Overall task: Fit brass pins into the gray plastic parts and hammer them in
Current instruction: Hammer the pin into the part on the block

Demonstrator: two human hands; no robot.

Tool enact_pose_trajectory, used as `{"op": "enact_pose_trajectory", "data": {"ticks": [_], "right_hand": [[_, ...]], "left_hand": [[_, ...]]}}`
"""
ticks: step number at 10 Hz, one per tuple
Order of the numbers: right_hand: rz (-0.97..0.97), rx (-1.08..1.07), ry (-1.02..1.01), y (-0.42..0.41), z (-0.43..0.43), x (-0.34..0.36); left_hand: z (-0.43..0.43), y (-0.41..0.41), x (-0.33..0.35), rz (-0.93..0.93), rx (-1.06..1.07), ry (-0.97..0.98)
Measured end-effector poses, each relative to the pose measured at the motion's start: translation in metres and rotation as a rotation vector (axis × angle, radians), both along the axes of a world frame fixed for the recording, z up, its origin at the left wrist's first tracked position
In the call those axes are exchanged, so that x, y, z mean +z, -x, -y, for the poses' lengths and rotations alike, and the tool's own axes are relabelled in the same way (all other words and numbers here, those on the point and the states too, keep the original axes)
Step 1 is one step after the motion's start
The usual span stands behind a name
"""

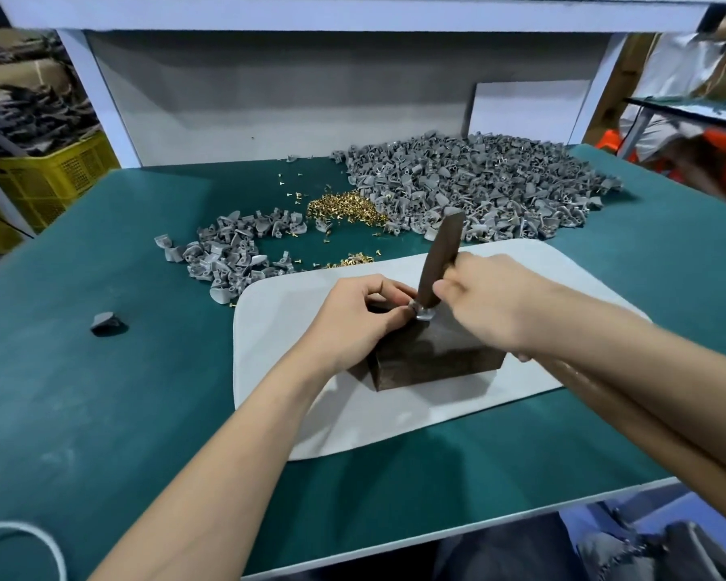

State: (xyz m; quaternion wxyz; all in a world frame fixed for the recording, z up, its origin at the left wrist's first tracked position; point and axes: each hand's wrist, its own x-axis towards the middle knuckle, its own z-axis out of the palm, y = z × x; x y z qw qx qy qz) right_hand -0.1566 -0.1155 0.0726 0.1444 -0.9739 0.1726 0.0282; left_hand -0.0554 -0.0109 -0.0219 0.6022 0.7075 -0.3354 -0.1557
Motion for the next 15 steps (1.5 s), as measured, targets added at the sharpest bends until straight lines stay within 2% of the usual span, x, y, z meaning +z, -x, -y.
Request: {"op": "enact_pose_trajectory", "data": {"ticks": [1,2,3,4,5,6,8,9,10,11,12,13,14,15], "right_hand": [[0.066,-0.009,0.02,0.001,0.0,0.005],[0.038,-0.018,-0.019,0.003,-0.001,0.006],[0.119,0.002,0.024,0.0,0.003,0.009],[0.086,-0.033,-0.051,-0.004,0.007,0.003],[0.128,-0.098,-0.301,-0.004,0.02,0.003],[0.255,-0.224,-0.692,-0.014,0.042,0.014],[0.287,-0.302,-1.388,-0.047,0.094,-0.026],[0.327,-0.382,-1.577,-0.06,0.108,-0.057],[0.381,-0.425,-1.553,-0.068,0.114,-0.077],[0.497,-0.429,-1.338,-0.076,0.11,-0.089],[0.566,-0.439,-0.795,-0.079,0.108,-0.094],[0.464,-0.461,-0.146,-0.076,0.119,-0.096],[0.388,-0.471,-0.009,-0.075,0.129,-0.102],[0.35,-0.455,0.024,-0.079,0.13,-0.106]], "left_hand": [[0.0,-0.002,0.002,-0.007,-0.004,0.007],[0.0,0.001,0.001,-0.016,-0.009,0.009],[0.0,0.0,0.003,-0.027,-0.007,0.016],[-0.001,0.0,0.003,-0.012,-0.01,-0.01],[-0.001,0.001,0.001,0.002,-0.004,-0.015],[0.0,0.001,0.001,-0.041,-0.001,-0.001],[0.0,0.001,0.0,-0.094,0.028,0.009],[0.0,0.003,0.0,-0.114,0.042,-0.001],[-0.001,0.002,-0.001,-0.118,0.047,-0.017],[-0.001,0.004,0.0,-0.117,0.064,-0.027],[-0.002,0.007,0.005,-0.11,0.082,-0.074],[-0.005,0.011,0.011,-0.09,0.085,-0.117],[0.009,0.01,0.024,-0.039,0.099,-0.16],[0.052,-0.017,0.05,0.002,0.132,-0.165]]}}
